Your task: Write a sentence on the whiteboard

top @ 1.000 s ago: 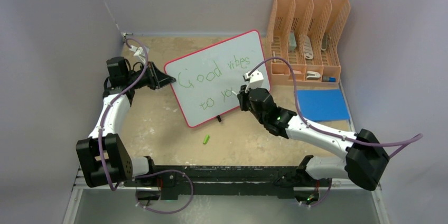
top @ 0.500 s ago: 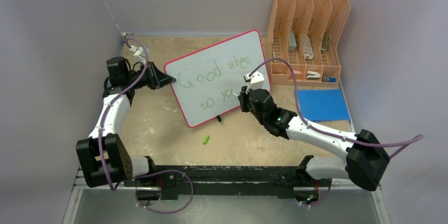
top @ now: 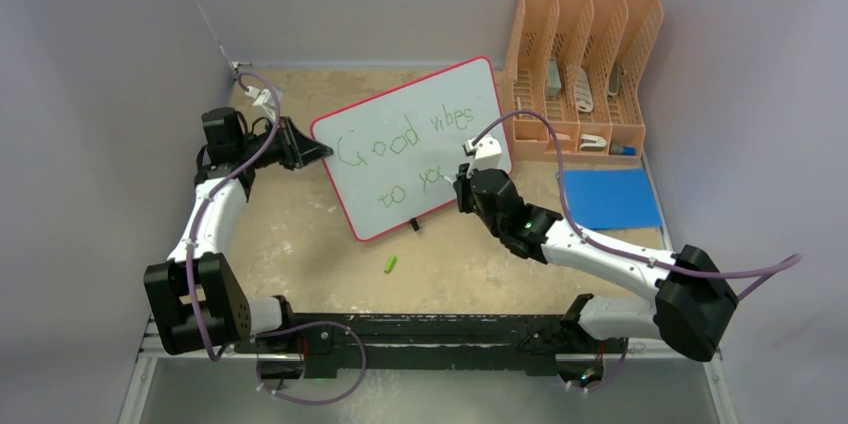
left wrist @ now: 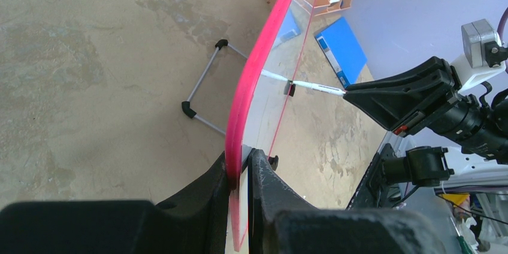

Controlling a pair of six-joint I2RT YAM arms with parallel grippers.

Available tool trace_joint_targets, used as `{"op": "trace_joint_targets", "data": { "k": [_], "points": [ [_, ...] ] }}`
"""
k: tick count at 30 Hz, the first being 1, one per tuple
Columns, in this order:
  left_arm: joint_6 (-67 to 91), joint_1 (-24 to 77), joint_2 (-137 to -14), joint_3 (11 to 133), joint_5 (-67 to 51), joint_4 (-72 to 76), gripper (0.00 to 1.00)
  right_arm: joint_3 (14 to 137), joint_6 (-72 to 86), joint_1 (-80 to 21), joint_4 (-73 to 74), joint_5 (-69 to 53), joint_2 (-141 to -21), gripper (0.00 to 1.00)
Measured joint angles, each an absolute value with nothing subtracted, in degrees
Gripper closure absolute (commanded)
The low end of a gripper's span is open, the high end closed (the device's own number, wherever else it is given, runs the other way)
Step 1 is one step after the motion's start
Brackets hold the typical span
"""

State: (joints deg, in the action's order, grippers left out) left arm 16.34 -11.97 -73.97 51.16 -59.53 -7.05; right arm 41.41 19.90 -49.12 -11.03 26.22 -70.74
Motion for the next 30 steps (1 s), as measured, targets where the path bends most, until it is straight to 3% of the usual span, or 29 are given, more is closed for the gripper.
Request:
{"op": "trace_joint_targets", "data": {
  "k": [30],
  "points": [
    [16.34,-11.97,-73.97,51.16,-59.53,-7.05,1.00,42.74,17.43,-48.34,-12.03,27.53,-70.94,1.00]
  ]
}}
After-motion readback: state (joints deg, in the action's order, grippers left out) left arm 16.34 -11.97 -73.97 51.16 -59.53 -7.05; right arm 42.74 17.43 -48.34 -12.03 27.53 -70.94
